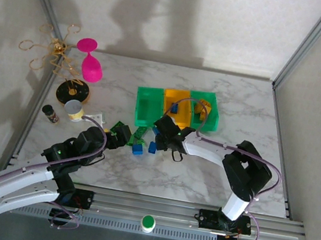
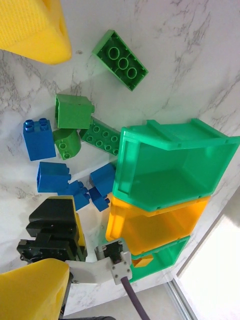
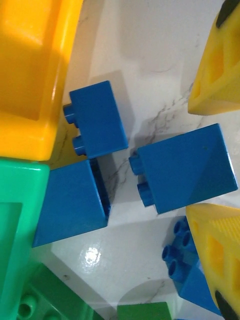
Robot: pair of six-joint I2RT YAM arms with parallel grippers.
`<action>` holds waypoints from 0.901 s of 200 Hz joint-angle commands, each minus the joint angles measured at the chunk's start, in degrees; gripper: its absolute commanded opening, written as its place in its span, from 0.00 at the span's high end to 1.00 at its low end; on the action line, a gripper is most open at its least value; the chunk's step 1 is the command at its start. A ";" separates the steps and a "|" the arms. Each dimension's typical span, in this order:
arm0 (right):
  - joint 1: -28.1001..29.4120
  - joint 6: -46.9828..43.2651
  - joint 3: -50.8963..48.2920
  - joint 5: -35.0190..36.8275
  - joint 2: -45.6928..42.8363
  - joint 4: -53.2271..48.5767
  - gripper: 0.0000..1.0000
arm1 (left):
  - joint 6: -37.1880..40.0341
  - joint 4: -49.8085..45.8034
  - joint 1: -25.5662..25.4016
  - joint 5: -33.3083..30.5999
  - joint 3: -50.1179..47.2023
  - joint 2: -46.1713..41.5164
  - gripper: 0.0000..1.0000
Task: Sort the legos into containers by color
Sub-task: Pick up the lego from the center of the table.
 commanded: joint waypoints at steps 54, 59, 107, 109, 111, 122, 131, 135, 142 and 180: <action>-1.28 -3.61 2.54 -0.25 2.93 0.32 0.56 | -0.50 0.12 0.62 -0.42 1.07 0.44 0.00; -1.31 -3.67 2.59 -0.25 3.11 0.25 0.55 | -0.45 0.21 0.66 -0.40 1.06 0.48 0.00; -1.48 -3.80 3.22 -0.10 4.16 0.18 0.58 | -0.39 0.15 0.63 -0.39 1.10 0.56 0.00; -1.50 -3.79 3.21 -0.01 4.20 0.15 0.59 | -0.38 0.09 0.61 -0.50 1.12 0.53 0.00; -1.55 -3.77 3.27 0.01 4.14 0.11 0.59 | -0.41 0.09 0.65 -0.48 1.10 0.48 0.00; -1.46 -3.72 3.34 0.02 3.96 0.02 0.63 | -0.39 -0.13 0.68 -0.50 1.10 0.38 0.00; -1.44 -3.67 3.30 -0.03 3.64 -0.24 0.65 | -0.42 -0.28 0.65 -0.48 1.21 0.27 0.00; -1.53 -3.58 3.30 -0.07 3.35 -0.41 0.66 | -0.41 -0.36 0.62 -0.48 1.26 0.19 0.00; -1.49 -3.40 3.36 -0.07 2.87 -0.69 0.66 | -0.35 -0.44 0.64 -0.56 1.41 0.01 0.00; -1.56 -1.65 2.17 -0.82 -3.68 -3.58 0.67 | 0.66 -0.67 0.69 -1.01 2.66 -0.27 0.00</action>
